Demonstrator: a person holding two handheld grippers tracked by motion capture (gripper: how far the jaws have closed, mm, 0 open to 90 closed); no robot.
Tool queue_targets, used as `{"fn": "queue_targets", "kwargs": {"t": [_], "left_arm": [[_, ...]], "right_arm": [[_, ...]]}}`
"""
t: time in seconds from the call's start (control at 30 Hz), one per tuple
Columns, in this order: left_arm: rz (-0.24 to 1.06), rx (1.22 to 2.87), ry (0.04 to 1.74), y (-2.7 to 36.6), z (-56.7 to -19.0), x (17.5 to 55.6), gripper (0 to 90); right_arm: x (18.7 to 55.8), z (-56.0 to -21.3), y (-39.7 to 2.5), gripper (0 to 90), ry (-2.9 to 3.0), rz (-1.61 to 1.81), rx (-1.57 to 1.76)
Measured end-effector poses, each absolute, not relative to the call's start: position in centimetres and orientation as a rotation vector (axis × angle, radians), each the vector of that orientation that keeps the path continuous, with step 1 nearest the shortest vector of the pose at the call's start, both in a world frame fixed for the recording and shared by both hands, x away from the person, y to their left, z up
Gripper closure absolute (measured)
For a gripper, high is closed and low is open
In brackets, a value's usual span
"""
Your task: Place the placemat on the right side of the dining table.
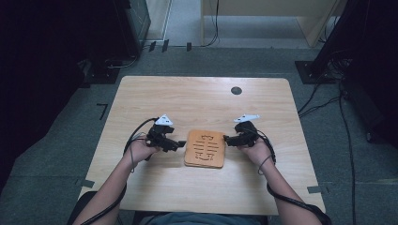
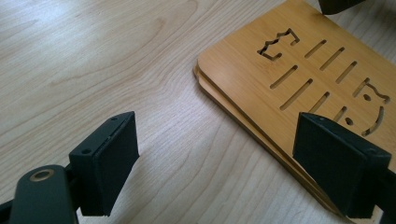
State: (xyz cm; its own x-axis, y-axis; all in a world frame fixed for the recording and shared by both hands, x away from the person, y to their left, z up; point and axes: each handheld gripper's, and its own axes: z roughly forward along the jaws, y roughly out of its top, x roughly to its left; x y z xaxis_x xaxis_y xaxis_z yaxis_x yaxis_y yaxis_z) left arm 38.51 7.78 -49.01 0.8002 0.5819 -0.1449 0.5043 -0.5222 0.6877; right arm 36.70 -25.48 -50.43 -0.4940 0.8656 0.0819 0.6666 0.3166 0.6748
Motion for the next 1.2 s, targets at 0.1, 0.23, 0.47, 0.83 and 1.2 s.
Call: {"fn": "queue_targets", "kwargs": {"t": [0.1,0.23,0.47,0.83,1.2], "left_arm": [[0.142,2.219,0.814,8.2,-49.0,38.5,13.5],[0.143,2.206,0.815,8.4,-48.9,38.4,13.4],[0.135,2.223,0.786,8.0,-49.1,38.3,14.8],[0.151,2.225,0.797,8.0,-49.0,38.4,14.8],[0.112,2.233,0.806,7.6,-49.1,38.4,14.9]], "right_arm": [[36.7,-50.1,-25.7,21.4,2.291,0.927,1.377],[36.5,-49.8,-26.1,21.4,2.279,0.932,1.374],[36.8,-50.3,-25.2,21.3,2.329,0.942,1.345],[37.0,-50.2,-25.7,21.7,2.304,0.919,1.366],[37.4,-50.8,-25.4,22.0,2.321,0.948,1.369]]}}
